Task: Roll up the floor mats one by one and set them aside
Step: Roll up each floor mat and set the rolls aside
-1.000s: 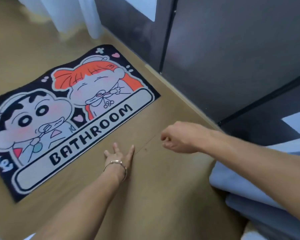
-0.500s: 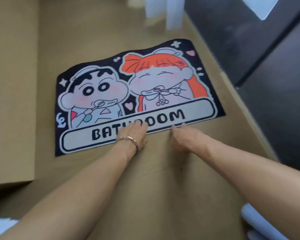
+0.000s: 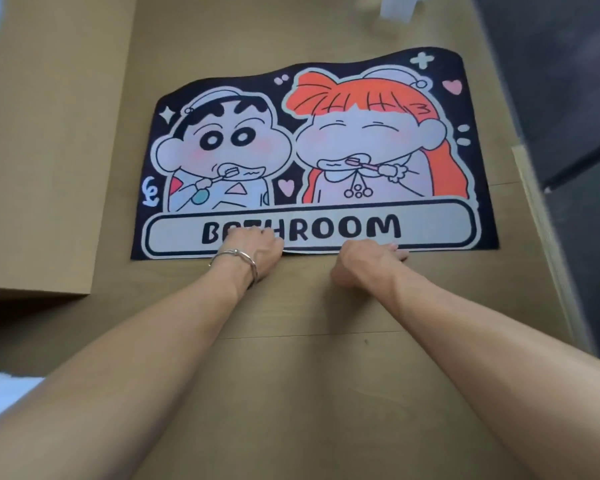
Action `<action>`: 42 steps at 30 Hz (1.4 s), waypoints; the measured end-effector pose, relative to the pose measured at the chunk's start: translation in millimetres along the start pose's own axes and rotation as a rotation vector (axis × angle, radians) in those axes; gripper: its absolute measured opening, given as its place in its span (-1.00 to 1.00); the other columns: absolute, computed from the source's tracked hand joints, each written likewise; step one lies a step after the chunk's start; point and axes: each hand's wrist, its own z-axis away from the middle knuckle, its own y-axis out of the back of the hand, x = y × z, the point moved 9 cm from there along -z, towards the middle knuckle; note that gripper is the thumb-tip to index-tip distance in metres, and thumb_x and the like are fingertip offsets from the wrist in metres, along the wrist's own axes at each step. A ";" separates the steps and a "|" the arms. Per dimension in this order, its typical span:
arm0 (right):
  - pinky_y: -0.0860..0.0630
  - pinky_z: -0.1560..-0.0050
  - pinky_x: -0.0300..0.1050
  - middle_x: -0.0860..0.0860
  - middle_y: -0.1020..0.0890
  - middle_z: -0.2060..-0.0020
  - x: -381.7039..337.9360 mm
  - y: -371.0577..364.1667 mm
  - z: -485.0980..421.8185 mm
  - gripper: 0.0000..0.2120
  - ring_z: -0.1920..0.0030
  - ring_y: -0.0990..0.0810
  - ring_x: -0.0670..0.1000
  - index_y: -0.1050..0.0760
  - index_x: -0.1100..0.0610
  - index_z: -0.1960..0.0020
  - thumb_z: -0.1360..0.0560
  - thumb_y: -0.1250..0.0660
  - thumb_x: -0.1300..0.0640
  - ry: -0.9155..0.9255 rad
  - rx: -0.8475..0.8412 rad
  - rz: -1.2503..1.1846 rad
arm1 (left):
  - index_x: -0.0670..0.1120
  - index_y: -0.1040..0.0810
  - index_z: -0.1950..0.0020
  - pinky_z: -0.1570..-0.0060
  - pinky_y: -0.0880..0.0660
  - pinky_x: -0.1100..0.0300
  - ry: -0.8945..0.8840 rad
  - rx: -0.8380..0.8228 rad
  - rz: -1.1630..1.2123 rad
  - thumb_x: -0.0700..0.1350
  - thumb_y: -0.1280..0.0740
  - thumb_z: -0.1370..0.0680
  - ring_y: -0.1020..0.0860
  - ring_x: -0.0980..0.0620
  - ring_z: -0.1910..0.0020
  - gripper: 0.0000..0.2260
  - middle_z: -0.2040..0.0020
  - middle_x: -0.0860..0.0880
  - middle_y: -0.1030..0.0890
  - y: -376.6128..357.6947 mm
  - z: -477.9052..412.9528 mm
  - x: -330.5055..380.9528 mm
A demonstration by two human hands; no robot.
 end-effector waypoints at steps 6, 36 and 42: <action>-0.24 -0.38 0.23 0.29 -0.28 -0.43 1.6 2.5 0.3 -0.36 -0.40 -0.26 0.33 -0.15 0.21 -0.49 -0.49 -0.12 -0.06 0.100 -0.059 -0.099 | -0.11 -0.36 -0.23 -0.04 -0.40 -0.04 0.006 0.010 0.069 -0.17 -0.04 -0.61 -0.42 -0.09 -0.18 -0.77 -0.20 -0.09 -0.43 -1.9 13.3 10.8; -0.64 0.17 0.01 0.12 -0.63 0.17 141.5 -44.8 80.7 -0.80 0.21 -0.66 0.12 -0.49 0.20 -0.04 -0.52 -0.15 0.15 -0.226 0.258 -0.715 | -0.10 -0.21 -0.44 -0.34 -0.22 -0.03 0.623 0.124 0.999 -0.13 -0.22 -0.54 -0.22 -0.22 -0.37 -0.53 -0.43 -0.20 -0.19 -102.6 77.4 -71.0; -0.65 0.31 0.03 0.17 -0.62 0.14 133.9 -51.7 81.6 -0.71 0.28 -0.68 0.13 -0.33 0.20 -0.24 -0.52 -0.10 0.22 -0.199 0.233 -0.707 | -0.19 -0.29 -0.35 -0.33 -0.21 -0.04 0.744 0.063 1.085 -0.08 -0.26 -0.56 -0.24 -0.27 -0.33 -0.59 -0.37 -0.27 -0.25 -128.6 83.8 -88.0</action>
